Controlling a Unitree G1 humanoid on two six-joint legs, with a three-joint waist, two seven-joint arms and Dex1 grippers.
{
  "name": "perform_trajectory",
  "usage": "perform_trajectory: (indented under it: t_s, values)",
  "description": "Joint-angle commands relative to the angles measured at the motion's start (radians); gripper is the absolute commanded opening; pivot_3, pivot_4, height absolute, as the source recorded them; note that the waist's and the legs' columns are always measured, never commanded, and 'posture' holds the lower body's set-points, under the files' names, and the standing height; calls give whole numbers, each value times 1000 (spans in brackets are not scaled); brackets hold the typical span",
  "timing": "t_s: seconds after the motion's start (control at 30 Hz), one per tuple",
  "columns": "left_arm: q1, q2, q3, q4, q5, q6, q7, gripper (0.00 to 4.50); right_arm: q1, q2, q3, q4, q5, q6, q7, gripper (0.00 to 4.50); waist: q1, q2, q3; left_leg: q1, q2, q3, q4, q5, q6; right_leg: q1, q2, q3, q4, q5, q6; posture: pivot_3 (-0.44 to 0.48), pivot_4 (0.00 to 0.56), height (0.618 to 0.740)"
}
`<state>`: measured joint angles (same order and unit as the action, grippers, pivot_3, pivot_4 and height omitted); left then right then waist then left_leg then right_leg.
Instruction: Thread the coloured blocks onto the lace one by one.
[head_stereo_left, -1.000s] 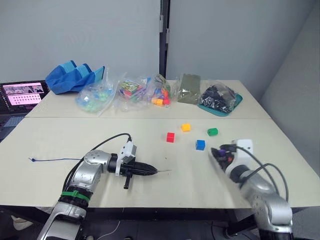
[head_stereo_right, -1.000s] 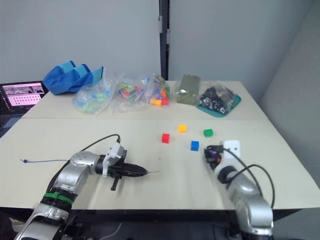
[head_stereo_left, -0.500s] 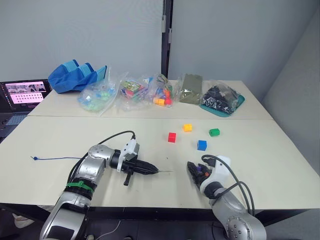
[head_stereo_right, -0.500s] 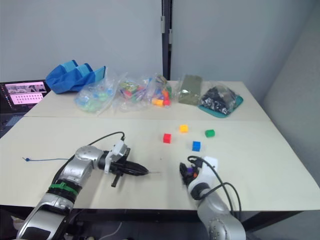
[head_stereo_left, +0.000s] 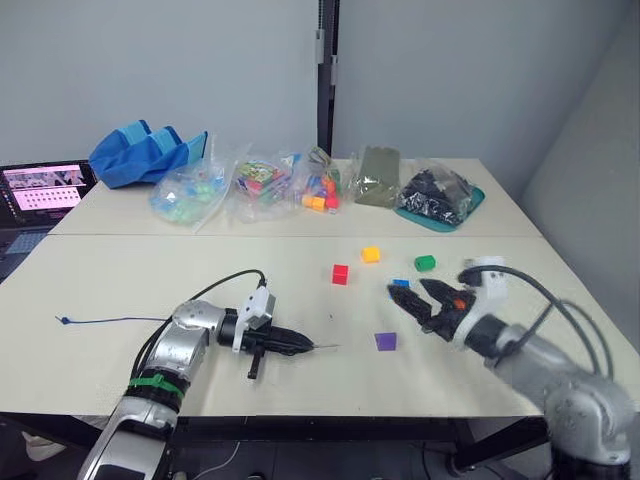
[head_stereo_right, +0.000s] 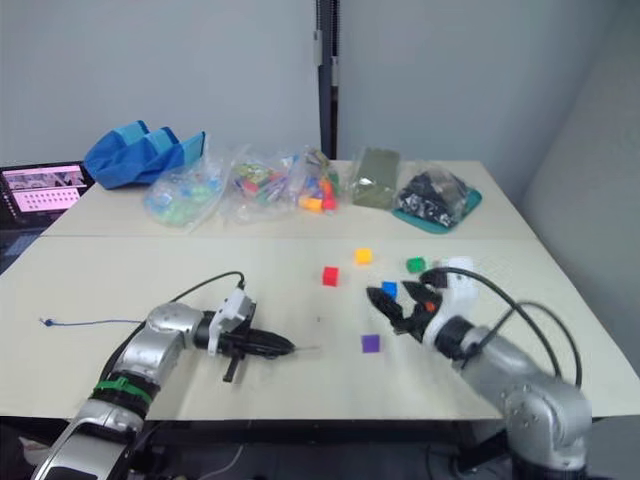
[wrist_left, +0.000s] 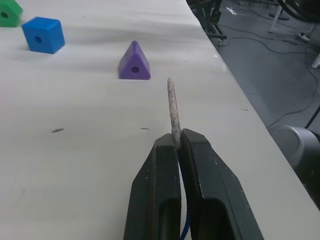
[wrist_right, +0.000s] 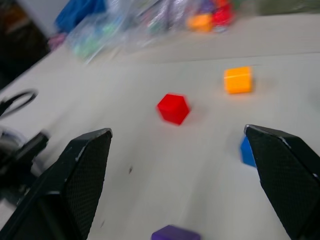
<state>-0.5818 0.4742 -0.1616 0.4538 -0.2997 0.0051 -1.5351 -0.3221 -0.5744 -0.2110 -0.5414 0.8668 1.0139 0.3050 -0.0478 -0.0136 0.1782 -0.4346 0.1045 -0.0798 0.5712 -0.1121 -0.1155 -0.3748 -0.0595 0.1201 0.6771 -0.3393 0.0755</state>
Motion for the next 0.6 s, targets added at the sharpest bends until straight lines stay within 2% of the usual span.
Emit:
perform_trajectory:
  t_s: [0.03, 0.13, 0.2, 0.27, 0.4, 0.6]
  values:
    - [22, 8, 16, -87, -16, 18, 27, 0, -56, -179, 143, 4, -118, -48, 180, 4470, 4, 0, 0, -1, 0, 0, 0, 0, 0, 0, 0, 0, 0, 0, 0, 0, 150, 740]
    - [69, 8, 19, -162, -19, 36, 67, 0, -157, -410, 420, 129, -453, -357, 473, 4470, 6, 1, 0, -2, 0, 0, 2, 0, 0, -1, -1, 0, -2, 0, 1, 0, 150, 740]
    - [88, 8, 20, -192, -20, 47, 84, 0, -237, -479, 533, 212, -494, -372, 664, 4470, 5, 1, 0, -3, 0, 1, 2, 0, 0, -2, -1, 0, -5, 0, 4, 0, 150, 740]
    - [100, 7, 19, -211, -20, 56, 101, 0, -305, -446, 550, 293, -460, -349, 758, 4470, 4, 0, 1, -3, 0, 1, 2, 0, 0, -2, -1, 0, -5, 0, 4, 0, 150, 740]
    - [121, -10, -3, -247, 6, 64, 156, 0, -400, -421, 663, 448, -638, -542, 906, 4470, 3, 0, 1, -3, 0, 1, 2, 0, 0, -2, -1, 0, -5, 1, 3, 0, 150, 740]
    - [139, -24, -15, -282, 12, 77, 217, 0, -472, -345, 718, 587, -760, -629, 1006, 4470, 7, 0, 1, -4, 0, 1, 2, 0, 0, -1, -1, 0, -5, 2, 2, 0, 150, 740]
